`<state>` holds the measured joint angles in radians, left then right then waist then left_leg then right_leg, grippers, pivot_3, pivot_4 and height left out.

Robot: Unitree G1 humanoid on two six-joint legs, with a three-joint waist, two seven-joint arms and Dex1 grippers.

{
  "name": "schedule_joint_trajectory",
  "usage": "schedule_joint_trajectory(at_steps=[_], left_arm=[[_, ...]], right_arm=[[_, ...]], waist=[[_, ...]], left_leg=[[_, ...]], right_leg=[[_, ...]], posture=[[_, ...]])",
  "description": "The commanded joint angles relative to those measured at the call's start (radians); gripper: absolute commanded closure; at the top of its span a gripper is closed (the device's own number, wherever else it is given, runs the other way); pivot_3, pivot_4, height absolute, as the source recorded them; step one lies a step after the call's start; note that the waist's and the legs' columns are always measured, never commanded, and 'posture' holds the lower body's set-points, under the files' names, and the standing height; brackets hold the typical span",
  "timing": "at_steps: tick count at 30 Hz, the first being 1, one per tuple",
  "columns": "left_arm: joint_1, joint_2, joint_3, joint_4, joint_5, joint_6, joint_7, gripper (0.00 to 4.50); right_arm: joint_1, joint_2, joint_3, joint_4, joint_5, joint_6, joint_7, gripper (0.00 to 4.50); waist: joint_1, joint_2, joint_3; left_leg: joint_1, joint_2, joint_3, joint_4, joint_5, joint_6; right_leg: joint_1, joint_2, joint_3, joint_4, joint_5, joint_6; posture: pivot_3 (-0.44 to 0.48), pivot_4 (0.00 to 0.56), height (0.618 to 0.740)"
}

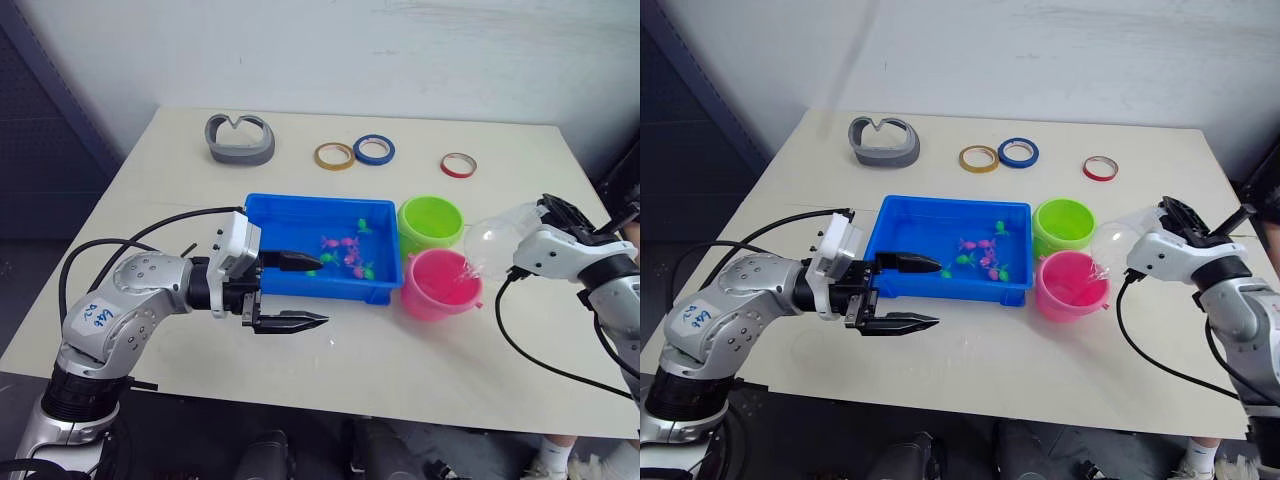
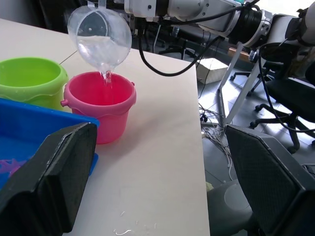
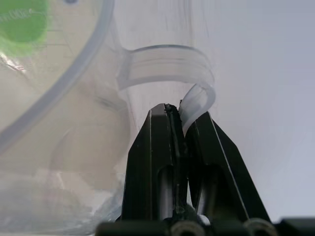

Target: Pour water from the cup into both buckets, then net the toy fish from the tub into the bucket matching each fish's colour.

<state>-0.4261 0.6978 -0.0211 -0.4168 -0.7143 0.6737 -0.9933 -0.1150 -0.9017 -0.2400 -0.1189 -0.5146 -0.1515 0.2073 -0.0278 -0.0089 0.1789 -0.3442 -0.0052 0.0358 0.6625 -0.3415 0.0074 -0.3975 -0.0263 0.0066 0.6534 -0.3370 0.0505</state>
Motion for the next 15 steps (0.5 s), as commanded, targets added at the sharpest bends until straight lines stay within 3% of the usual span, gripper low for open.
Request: schedule_joint_trajectory(at_steps=[1,8,15], left_arm=[[0.002,-0.005,0.007,-0.027,0.003,-0.021,0.003,0.00],[-0.004,-0.021,0.017,-0.004,0.014,-0.032,0.008,0.00],[-0.069,-0.081,0.047,0.079,0.048,-0.044,0.111,0.00]], right_arm=[[-0.023,-0.002,-0.024,-0.013,0.018,-0.010,-0.012,4.37],[-0.027,0.063,-0.056,-0.003,0.159,0.078,0.064,4.37],[-0.092,0.145,-0.109,0.010,0.332,0.289,0.122,4.37]], waist=[[0.000,0.000,0.000],[0.000,0.000,0.000],[-0.001,0.000,0.000]], left_leg=[[0.000,0.000,0.000,0.000,0.000,0.000],[0.000,0.000,0.000,0.000,0.000,0.000],[0.000,0.000,0.000,0.001,0.000,0.000]], right_leg=[[0.000,0.000,0.000,0.000,0.000,0.000],[0.000,0.000,0.000,0.000,0.000,0.000],[0.000,0.000,0.000,0.001,0.000,0.000]], posture=[[0.000,0.150,0.740],[0.000,0.150,0.740],[0.000,0.150,0.740]])
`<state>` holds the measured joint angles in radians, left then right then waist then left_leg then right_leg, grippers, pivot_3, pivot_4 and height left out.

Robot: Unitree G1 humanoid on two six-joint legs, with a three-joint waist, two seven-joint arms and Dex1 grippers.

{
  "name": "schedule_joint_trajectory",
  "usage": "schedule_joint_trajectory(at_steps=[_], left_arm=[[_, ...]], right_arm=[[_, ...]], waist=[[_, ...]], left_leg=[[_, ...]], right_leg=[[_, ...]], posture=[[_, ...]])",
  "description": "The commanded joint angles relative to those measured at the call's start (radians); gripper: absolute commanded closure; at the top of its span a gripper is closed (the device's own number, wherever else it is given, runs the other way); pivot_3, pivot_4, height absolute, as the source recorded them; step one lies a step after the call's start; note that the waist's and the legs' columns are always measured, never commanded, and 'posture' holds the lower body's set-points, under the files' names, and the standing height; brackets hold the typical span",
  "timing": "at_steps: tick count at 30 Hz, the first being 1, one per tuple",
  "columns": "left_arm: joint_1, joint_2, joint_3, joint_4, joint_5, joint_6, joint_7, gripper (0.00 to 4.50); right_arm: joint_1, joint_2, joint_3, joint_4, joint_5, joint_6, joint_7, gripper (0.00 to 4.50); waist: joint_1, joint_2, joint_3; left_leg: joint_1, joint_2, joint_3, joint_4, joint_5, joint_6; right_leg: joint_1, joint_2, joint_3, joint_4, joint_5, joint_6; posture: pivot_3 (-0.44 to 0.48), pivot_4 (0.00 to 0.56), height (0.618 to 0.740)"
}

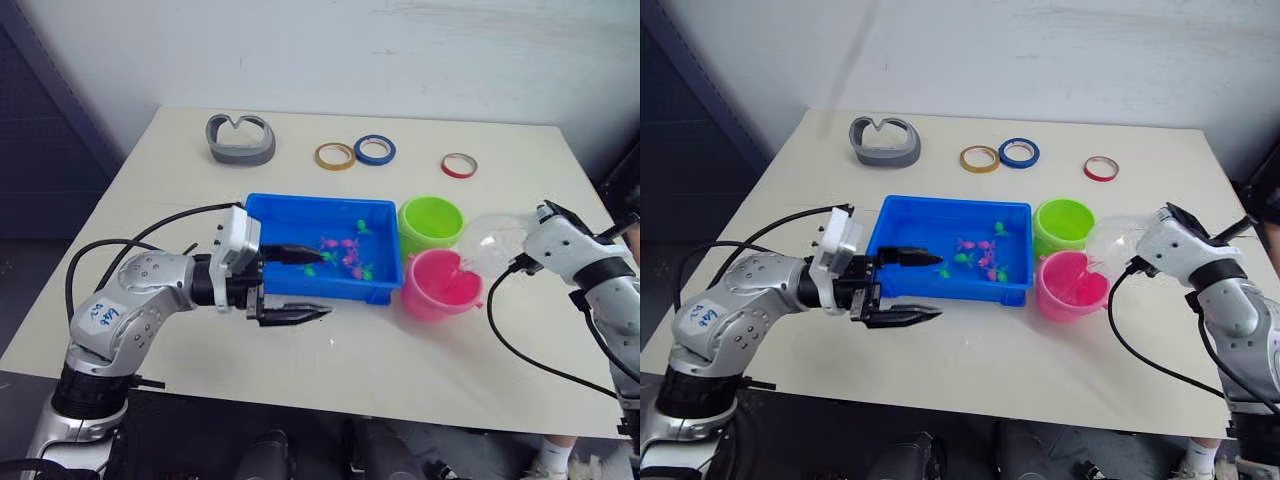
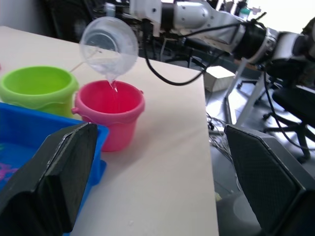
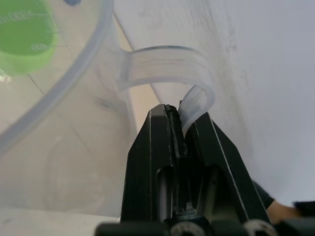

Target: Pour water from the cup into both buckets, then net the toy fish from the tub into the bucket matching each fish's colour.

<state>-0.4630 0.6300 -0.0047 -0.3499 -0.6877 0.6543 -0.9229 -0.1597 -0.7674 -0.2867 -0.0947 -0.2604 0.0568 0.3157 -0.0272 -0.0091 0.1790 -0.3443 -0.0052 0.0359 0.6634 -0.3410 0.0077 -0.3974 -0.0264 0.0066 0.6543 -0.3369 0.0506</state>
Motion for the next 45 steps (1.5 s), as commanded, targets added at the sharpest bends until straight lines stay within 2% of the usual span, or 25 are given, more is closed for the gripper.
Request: schedule_joint_trajectory(at_steps=[1,5,9,14,17,20,31,45], left_arm=[[-0.039,-0.018,0.029,0.021,0.031,-0.030,0.050,0.00],[-0.049,-0.018,0.021,0.034,0.046,-0.033,0.055,0.00],[-0.061,-0.023,0.015,0.043,0.057,-0.035,0.058,0.00],[-0.081,-0.030,0.011,0.058,0.071,-0.033,0.067,0.00],[-0.080,-0.028,0.015,0.046,0.068,-0.025,0.073,0.00],[-0.076,-0.025,0.019,0.037,0.065,-0.021,0.081,0.00],[-0.063,-0.021,0.030,0.014,0.058,-0.009,0.097,0.00],[-0.065,-0.026,0.027,0.015,0.061,-0.015,0.102,0.00]], right_arm=[[-0.066,0.019,-0.063,-0.005,0.104,0.114,0.025,4.37],[-0.191,0.050,-0.041,0.079,0.189,0.216,0.057,4.37],[-0.320,0.054,0.012,0.191,0.192,0.243,0.060,4.37],[-0.443,0.048,0.076,0.329,0.152,0.195,0.014,4.37],[-0.523,0.027,0.163,0.428,0.063,0.103,-0.035,4.37],[-0.559,0.004,0.229,0.481,-0.011,0.021,-0.068,4.37],[-0.664,-0.075,0.401,0.600,-0.251,-0.192,-0.195,4.37],[-0.742,-0.155,0.523,0.654,-0.485,-0.372,-0.372,4.37]], waist=[[-0.002,0.000,0.000],[-0.004,0.000,0.000],[-0.003,0.000,0.000],[-0.001,0.000,0.000],[-0.001,0.000,0.000],[-0.001,0.000,0.000],[-0.004,0.000,0.000],[-0.003,0.000,0.000]], left_leg=[[0.000,0.000,0.000,0.000,0.000,0.000],[0.001,0.000,0.000,0.000,0.000,0.000],[0.000,0.000,0.000,0.000,0.000,0.000],[-0.002,0.000,0.000,0.000,0.000,0.000],[-0.010,0.000,0.000,0.003,0.000,0.000],[-0.015,0.000,0.001,0.004,0.001,0.000],[-0.016,0.000,0.001,0.004,0.002,0.000],[-0.016,0.000,0.002,0.004,0.002,0.000]], right_leg=[[0.000,0.000,0.000,0.000,0.000,0.000],[0.000,0.000,0.000,0.001,0.000,0.000],[-0.001,0.000,0.000,0.001,0.000,0.000],[-0.002,0.000,0.000,0.000,0.000,0.000],[-0.012,0.000,0.000,0.004,0.000,0.000],[-0.018,-0.001,0.000,0.006,0.000,0.000],[-0.018,0.000,0.000,0.006,0.000,0.000],[-0.018,0.000,0.001,0.007,0.000,0.000]], posture=[[0.000,0.150,0.740],[0.000,0.150,0.740],[0.000,0.150,0.740],[0.000,0.150,0.740],[0.000,0.150,0.740],[0.000,0.150,0.740],[0.000,0.150,0.740],[0.000,0.150,0.740]])
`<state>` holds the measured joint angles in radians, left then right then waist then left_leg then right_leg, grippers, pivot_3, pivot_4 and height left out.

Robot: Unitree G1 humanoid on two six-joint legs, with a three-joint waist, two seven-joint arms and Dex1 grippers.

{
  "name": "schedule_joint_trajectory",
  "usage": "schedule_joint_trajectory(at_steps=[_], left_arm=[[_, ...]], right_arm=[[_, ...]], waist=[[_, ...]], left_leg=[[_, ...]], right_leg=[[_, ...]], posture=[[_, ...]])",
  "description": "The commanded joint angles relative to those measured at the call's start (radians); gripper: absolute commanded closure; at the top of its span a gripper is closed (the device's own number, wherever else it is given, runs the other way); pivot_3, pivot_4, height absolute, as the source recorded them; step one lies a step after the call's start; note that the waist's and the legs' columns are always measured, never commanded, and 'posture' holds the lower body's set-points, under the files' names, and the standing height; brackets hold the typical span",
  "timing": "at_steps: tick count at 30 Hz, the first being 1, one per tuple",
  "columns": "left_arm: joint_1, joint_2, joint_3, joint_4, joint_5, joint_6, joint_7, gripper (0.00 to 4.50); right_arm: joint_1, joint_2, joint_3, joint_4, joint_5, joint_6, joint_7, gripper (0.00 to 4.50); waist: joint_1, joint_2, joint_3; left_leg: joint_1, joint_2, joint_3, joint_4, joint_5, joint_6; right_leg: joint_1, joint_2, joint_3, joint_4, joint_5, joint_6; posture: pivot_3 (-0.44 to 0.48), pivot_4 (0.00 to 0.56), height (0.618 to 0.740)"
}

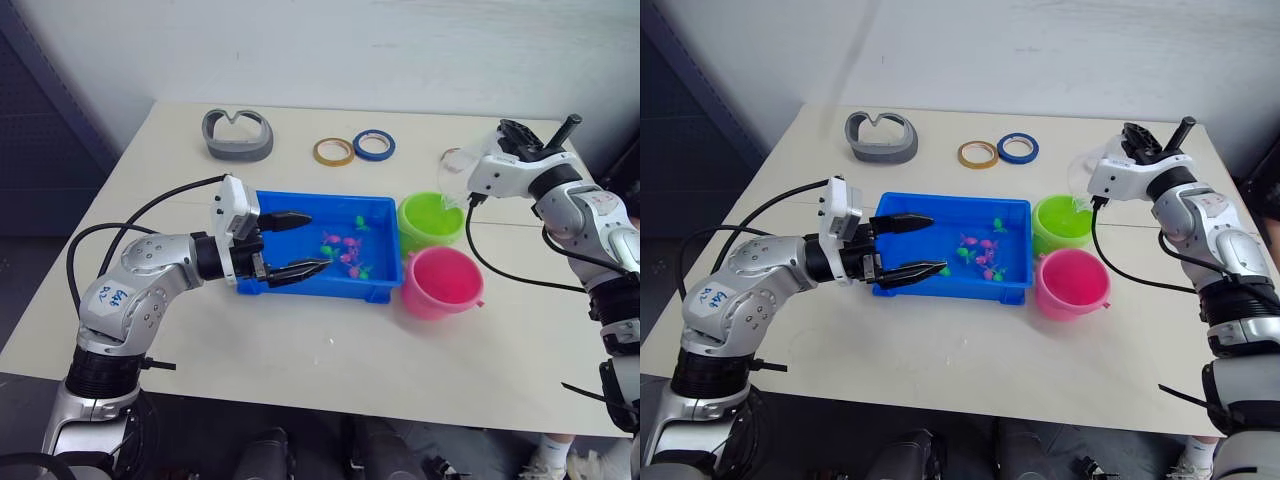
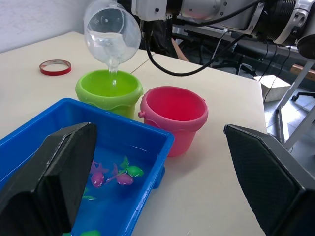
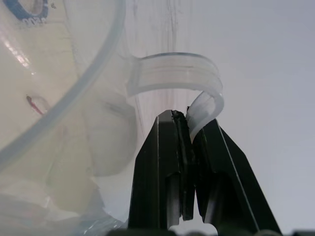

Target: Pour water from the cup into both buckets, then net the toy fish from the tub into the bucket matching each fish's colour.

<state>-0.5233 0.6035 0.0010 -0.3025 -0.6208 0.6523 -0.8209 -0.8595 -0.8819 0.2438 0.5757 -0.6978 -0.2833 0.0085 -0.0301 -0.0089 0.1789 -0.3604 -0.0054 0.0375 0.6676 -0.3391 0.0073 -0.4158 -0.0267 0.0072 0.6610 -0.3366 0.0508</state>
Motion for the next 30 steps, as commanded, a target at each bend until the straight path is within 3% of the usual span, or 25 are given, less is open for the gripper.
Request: schedule_joint_trajectory(at_steps=[1,13,18,22,30], left_arm=[[-0.004,0.000,0.021,-0.032,-0.005,-0.014,-0.001,0.00],[-0.006,-0.004,0.016,-0.020,0.000,-0.026,-0.007,0.00],[-0.007,-0.006,0.010,-0.014,0.003,-0.034,-0.012,0.00],[-0.020,-0.009,0.004,-0.019,-0.016,-0.023,-0.029,0.00],[-0.093,-0.038,0.019,-0.079,-0.186,0.083,-0.076,0.00]], right_arm=[[-0.046,-0.046,-0.003,-0.017,-0.063,-0.039,-0.077,4.37],[-0.068,-0.055,0.005,-0.005,-0.111,-0.089,-0.131,4.37],[-0.060,-0.033,-0.024,0.025,-0.047,-0.082,-0.102,4.37],[0.011,0.083,-0.204,0.047,0.271,0.066,0.063,4.37],[0.202,0.189,-0.497,-0.236,0.616,0.423,0.183,4.37]], waist=[[-0.001,0.000,0.000],[-0.001,0.000,0.000],[-0.001,0.000,0.000],[-0.002,-0.001,0.000],[0.003,0.000,0.000]], left_leg=[[0.000,0.000,0.000,0.000,0.000,0.000],[0.000,0.000,0.000,0.001,0.000,0.000],[0.000,0.000,0.000,0.001,0.000,0.000],[0.000,0.000,0.000,0.001,0.000,-0.001],[-0.009,0.001,-0.002,0.009,0.000,0.001]], right_leg=[[0.000,0.000,0.000,0.000,0.000,0.000],[0.000,0.000,0.000,0.000,0.000,0.000],[0.000,0.000,0.000,0.001,0.000,0.000],[0.000,0.001,0.000,0.002,0.000,0.000],[-0.003,0.000,-0.002,0.004,0.001,0.001]], posture=[[0.000,0.150,0.740],[0.000,0.150,0.740],[0.000,0.150,0.740],[0.000,0.150,0.740],[0.000,0.150,0.740]])
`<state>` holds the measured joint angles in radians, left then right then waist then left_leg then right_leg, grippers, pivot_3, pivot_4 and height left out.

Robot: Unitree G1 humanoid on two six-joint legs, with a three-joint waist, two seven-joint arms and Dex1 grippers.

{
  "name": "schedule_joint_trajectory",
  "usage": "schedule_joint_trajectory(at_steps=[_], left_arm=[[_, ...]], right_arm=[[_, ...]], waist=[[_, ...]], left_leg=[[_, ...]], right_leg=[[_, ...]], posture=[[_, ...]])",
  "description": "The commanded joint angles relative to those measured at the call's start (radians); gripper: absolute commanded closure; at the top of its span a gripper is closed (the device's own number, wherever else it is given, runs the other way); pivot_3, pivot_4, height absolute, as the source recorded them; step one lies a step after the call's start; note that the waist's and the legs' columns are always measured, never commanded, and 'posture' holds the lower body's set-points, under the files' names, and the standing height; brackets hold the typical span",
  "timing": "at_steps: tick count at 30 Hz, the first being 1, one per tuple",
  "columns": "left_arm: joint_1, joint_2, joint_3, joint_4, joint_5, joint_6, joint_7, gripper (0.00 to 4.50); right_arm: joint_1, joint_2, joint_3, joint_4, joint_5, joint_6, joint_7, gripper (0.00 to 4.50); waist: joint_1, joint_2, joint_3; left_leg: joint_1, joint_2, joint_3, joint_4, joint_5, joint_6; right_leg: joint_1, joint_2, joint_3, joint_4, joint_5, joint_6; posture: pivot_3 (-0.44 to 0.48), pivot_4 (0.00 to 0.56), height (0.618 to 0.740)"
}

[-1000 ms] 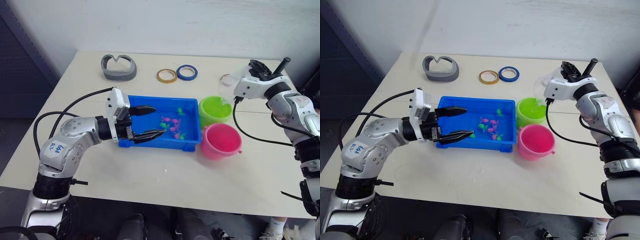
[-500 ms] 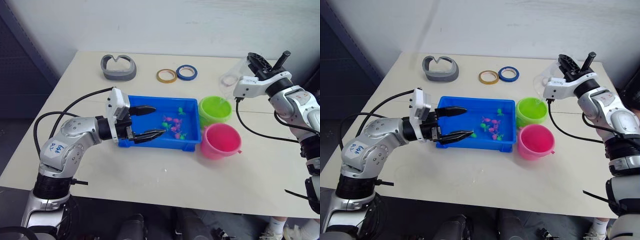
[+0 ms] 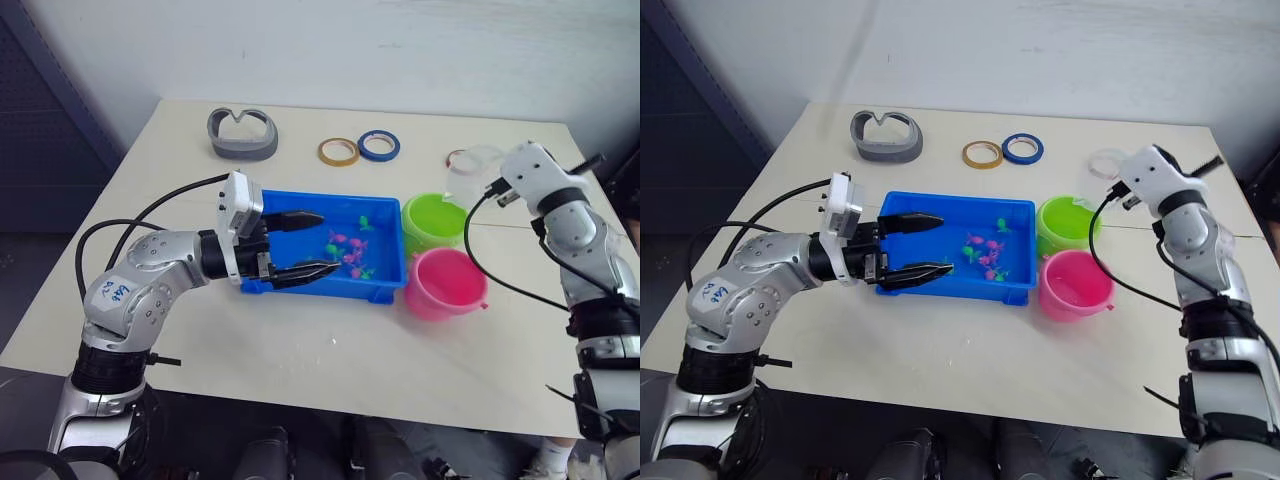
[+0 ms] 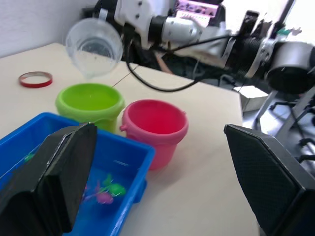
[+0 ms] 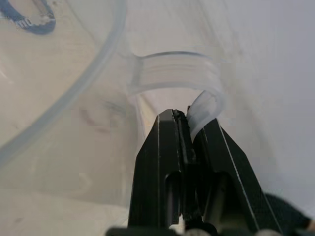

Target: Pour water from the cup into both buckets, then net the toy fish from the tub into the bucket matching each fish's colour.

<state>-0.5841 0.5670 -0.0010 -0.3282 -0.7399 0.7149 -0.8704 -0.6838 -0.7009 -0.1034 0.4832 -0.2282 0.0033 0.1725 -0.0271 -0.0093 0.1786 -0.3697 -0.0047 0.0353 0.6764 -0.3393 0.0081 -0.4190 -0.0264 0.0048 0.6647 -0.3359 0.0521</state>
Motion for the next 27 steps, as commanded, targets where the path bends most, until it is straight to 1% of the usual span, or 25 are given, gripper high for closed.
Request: schedule_joint_trajectory(at_steps=[1,3,5,8,12,16,21,25,26,27], left_arm=[[-0.044,-0.001,0.022,-0.053,-0.085,0.030,-0.038,0.00],[-0.063,0.007,0.014,-0.049,-0.107,0.040,-0.076,0.00],[-0.077,0.019,0.003,-0.042,-0.118,0.046,-0.115,0.00],[-0.098,0.024,-0.015,-0.025,-0.108,0.036,-0.157,0.00],[-0.141,0.008,-0.044,0.016,-0.091,0.021,-0.200,0.00],[-0.164,-0.006,-0.059,0.047,-0.073,0.008,-0.223,0.00],[-0.185,-0.025,-0.071,0.079,-0.057,-0.004,-0.237,0.00],[-0.195,-0.034,-0.074,0.098,-0.047,-0.016,-0.245,0.00],[-0.198,-0.036,-0.075,0.102,-0.044,-0.018,-0.247,0.00],[-0.201,-0.040,-0.076,0.108,-0.040,-0.021,-0.250,0.00]], right_arm=[[0.061,0.032,-0.223,-0.209,0.225,0.224,0.025,4.37],[0.145,0.067,-0.353,-0.345,0.343,0.381,0.026,4.37],[0.225,0.098,-0.447,-0.464,0.427,0.519,0.018,4.37],[0.328,0.148,-0.548,-0.594,0.509,0.675,-0.016,4.37],[0.442,0.267,-0.680,-0.727,0.625,0.837,-0.084,4.37],[0.507,0.324,-0.683,-0.773,0.645,0.863,-0.116,4.37],[0.556,0.362,-0.645,-0.723,0.613,0.812,-0.152,4.37],[0.599,0.366,-0.635,-0.737,0.595,0.781,-0.169,3.06],[0.614,0.364,-0.632,-0.742,0.589,0.774,-0.171,2.48],[0.635,0.363,-0.629,-0.751,0.581,0.768,-0.173,2.06]], waist=[[0.000,0.000,0.000],[0.002,0.000,0.000],[0.004,0.000,0.000],[0.002,0.000,0.000],[-0.001,0.001,-0.001],[-0.006,0.002,-0.001],[-0.002,0.002,-0.001],[0.000,0.002,-0.001],[0.000,0.002,-0.001],[0.000,0.002,-0.001]], left_leg=[[0.000,0.000,0.000,0.001,0.000,0.000],[0.000,0.000,-0.001,0.001,0.000,0.000],[0.000,0.000,-0.002,0.002,0.000,0.000],[0.000,0.000,-0.001,0.004,0.000,0.000],[0.002,0.000,0.000,0.004,0.000,0.000],[0.004,0.000,0.002,0.004,0.000,0.000],[0.005,-0.001,0.002,0.004,0.000,-0.001],[0.004,-0.001,0.002,0.004,0.000,-0.001],[0.004,-0.001,0.002,0.004,0.000,-0.001],[0.004,-0.001,0.002,0.004,0.000,-0.001]], right_leg=[[0.000,0.000,0.000,0.000,0.000,0.000],[0.000,0.000,-0.001,0.001,0.000,0.000],[0.000,0.000,-0.001,0.002,0.000,0.000],[0.000,0.000,-0.001,0.004,0.000,0.000],[0.000,0.000,0.001,0.007,0.000,0.000],[0.000,0.000,0.004,0.008,0.000,0.000],[0.000,0.001,0.004,0.008,0.000,0.000],[0.000,0.001,0.004,0.008,0.000,0.000],[0.000,0.001,0.004,0.008,0.000,0.000],[0.000,0.001,0.004,0.008,0.000,0.000]], posture=[[0.000,0.150,0.740],[0.000,0.150,0.740],[0.000,0.150,0.740],[0.000,0.150,0.740],[0.000,0.150,0.740],[0.000,0.150,0.740],[0.000,0.150,0.740],[0.000,0.150,0.740],[0.000,0.150,0.740],[0.000,0.150,0.740]])
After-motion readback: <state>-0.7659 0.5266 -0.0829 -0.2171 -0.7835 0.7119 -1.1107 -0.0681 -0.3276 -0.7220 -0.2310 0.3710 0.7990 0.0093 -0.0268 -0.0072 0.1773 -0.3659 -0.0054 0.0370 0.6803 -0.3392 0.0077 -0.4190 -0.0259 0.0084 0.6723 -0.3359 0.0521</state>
